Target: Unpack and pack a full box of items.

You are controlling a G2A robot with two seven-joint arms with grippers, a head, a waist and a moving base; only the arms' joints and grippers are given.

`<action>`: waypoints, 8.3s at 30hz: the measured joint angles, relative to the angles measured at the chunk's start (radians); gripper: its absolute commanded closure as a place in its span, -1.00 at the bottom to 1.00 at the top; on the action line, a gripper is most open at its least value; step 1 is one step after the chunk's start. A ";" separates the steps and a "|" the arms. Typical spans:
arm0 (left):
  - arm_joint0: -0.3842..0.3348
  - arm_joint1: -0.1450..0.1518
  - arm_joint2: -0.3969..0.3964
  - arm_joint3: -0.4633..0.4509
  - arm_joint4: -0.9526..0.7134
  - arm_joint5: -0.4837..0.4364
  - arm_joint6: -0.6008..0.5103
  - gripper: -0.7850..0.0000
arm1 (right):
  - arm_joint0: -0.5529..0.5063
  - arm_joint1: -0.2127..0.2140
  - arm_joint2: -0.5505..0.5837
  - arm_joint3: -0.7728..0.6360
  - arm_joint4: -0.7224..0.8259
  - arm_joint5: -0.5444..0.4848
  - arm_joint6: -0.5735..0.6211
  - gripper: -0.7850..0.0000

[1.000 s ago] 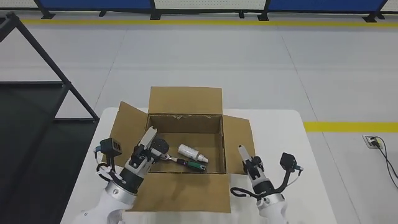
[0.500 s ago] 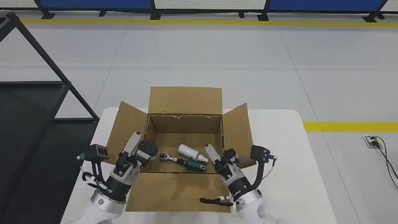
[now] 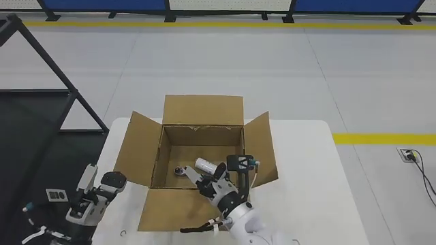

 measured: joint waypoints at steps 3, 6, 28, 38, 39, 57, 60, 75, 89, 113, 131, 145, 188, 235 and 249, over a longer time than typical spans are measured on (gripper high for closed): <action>0.000 0.000 0.000 0.000 0.000 -0.001 0.000 -1.00 | 0.000 0.000 0.000 0.000 0.000 0.000 0.000 -1.00; 0.000 0.000 0.000 0.000 0.000 -0.001 0.000 -1.00 | 0.000 0.000 0.000 0.000 0.000 0.000 0.000 -1.00; 0.019 -0.004 -0.168 0.019 -0.267 0.071 0.008 -1.00 | 0.589 -0.058 -0.124 0.564 -0.245 -0.151 0.553 -1.00; 0.024 -0.005 -0.168 0.018 -0.271 0.073 0.007 -1.00 | 0.603 -0.062 -0.131 0.598 -0.240 -0.157 0.566 -1.00; 0.024 -0.005 -0.168 0.018 -0.271 0.073 0.007 -1.00 | 0.603 -0.062 -0.131 0.598 -0.240 -0.157 0.566 -1.00; 0.023 -0.006 -0.189 0.006 -0.321 0.089 -0.013 -1.00 | 0.857 -0.168 -0.296 1.107 -0.264 -0.372 0.618 -1.00; 0.026 -0.007 -0.196 0.005 -0.335 0.092 -0.016 -1.00 | 0.885 -0.197 -0.327 1.182 -0.276 -0.348 0.625 -1.00; 0.012 -0.009 -0.196 0.015 -0.335 0.099 -0.013 -1.00 | 0.969 -0.323 -0.385 1.466 -0.214 -0.430 0.605 -0.69; 0.002 -0.011 -0.205 0.031 -0.345 0.096 -0.010 -1.00 | 0.999 -0.392 -0.398 1.625 -0.212 -0.459 0.575 0.00; -0.031 -0.011 -0.188 0.048 -0.335 0.111 -0.014 -1.00 | 1.063 -0.399 -0.349 1.673 -0.172 -0.594 0.438 1.00; -0.084 -0.007 -0.139 0.057 -0.286 0.146 -0.015 -1.00 | 1.039 -0.299 -0.273 1.499 -0.190 -0.657 0.257 1.00; -0.102 -0.005 -0.122 0.056 -0.268 0.162 -0.016 -1.00 | 0.692 -0.095 -0.006 0.741 -0.319 -0.620 0.552 1.00; -0.108 -0.002 -0.022 0.073 -0.170 0.170 -0.044 -1.00 | 0.146 0.017 0.557 -0.256 -0.159 -0.379 0.646 1.00; -0.133 0.000 0.008 0.075 -0.146 0.185 -0.030 -1.00 | 0.294 0.084 0.756 0.430 -0.534 -0.019 0.956 1.00; -0.133 0.000 0.008 0.075 -0.146 0.185 -0.030 -1.00 | 0.358 0.096 0.733 0.645 -0.551 -0.006 0.910 0.35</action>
